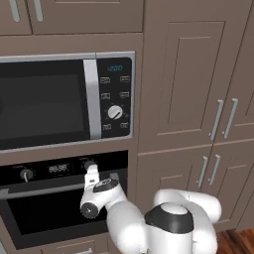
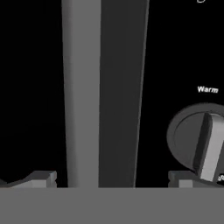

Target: Take the baked cake out of the oven and place it on the plate for cooling. Then close the oven door.

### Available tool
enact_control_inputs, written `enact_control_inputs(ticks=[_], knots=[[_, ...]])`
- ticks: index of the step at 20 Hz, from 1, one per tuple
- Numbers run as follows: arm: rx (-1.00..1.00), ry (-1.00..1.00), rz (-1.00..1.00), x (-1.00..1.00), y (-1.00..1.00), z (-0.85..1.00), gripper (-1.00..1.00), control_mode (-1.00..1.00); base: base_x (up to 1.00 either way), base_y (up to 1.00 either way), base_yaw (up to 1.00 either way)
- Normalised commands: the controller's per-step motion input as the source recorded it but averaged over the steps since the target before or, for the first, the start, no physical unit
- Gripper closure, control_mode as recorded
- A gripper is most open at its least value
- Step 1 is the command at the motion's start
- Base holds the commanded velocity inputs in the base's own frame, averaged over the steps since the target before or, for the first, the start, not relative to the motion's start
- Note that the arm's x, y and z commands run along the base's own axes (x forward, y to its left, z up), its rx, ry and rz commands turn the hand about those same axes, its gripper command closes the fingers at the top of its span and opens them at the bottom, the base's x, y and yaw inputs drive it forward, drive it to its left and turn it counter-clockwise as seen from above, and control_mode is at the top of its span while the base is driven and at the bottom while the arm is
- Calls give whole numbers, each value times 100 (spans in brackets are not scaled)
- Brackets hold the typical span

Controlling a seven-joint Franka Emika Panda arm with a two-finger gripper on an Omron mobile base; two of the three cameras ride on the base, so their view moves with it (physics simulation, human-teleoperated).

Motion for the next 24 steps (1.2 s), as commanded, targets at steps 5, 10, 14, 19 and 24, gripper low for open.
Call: enact_control_inputs(ticks=[5,10,14,19,24], knots=[[0,-4,-14,24,26,-45,-100,-100,0,0,0],[0,-3,-10,8,21,-48,-100,-100,0,0,0],[0,0,-8,0,20,-53,-100,-100,0,0,0],[0,-7,-4,34,12,-28,-100,-100,0,0,0],[0,-5,-2,21,12,-35,100,-100,0,0,0]])
